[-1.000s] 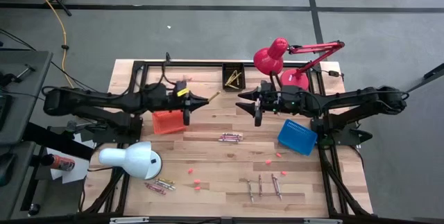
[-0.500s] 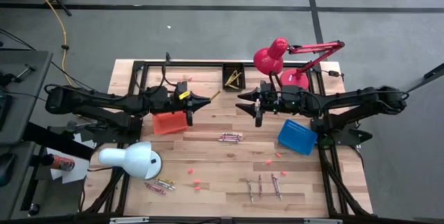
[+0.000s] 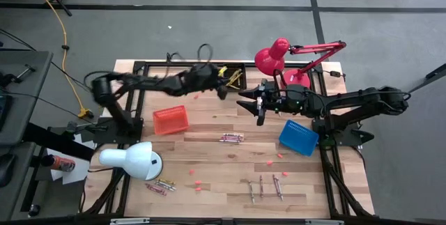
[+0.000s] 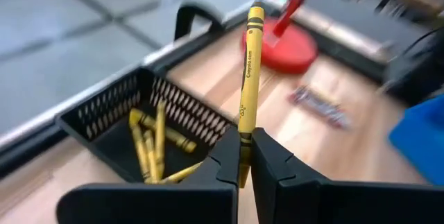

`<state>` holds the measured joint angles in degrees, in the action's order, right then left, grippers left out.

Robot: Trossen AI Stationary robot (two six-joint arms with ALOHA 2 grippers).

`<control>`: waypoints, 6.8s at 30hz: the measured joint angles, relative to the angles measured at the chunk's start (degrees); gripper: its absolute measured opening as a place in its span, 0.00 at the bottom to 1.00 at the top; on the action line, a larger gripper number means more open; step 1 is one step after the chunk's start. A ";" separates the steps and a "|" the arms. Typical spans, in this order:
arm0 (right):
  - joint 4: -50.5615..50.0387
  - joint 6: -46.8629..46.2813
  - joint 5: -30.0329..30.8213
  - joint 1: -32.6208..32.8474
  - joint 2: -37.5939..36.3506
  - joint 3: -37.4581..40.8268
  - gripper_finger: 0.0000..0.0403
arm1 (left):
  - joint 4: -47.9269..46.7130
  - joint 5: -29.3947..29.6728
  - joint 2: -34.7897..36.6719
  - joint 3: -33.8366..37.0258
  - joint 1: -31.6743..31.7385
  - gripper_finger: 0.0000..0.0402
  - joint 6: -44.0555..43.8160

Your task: Sort crayons

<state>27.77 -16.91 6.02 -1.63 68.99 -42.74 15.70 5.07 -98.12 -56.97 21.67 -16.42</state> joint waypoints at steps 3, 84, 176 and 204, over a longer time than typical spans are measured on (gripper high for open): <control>0.02 0.31 0.02 0.00 0.00 0.00 0.47 | -6.50 -1.97 -6.01 -6.28 1.66 0.00 -0.02; -78.12 -45.15 9.99 -5.29 -0.94 0.66 0.47 | 11.10 4.66 39.05 21.37 -20.89 0.30 -0.90; -60.81 -28.15 5.64 -27.60 5.80 13.35 0.47 | 10.93 6.05 39.05 21.31 -20.89 0.30 -1.51; -61.99 -21.52 4.89 -27.58 8.14 12.98 0.01 | 10.98 6.05 39.05 21.31 -20.89 0.30 -2.01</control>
<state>-34.22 -38.43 10.92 -29.21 77.13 -29.76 26.68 11.11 -59.07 -35.66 0.78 -18.44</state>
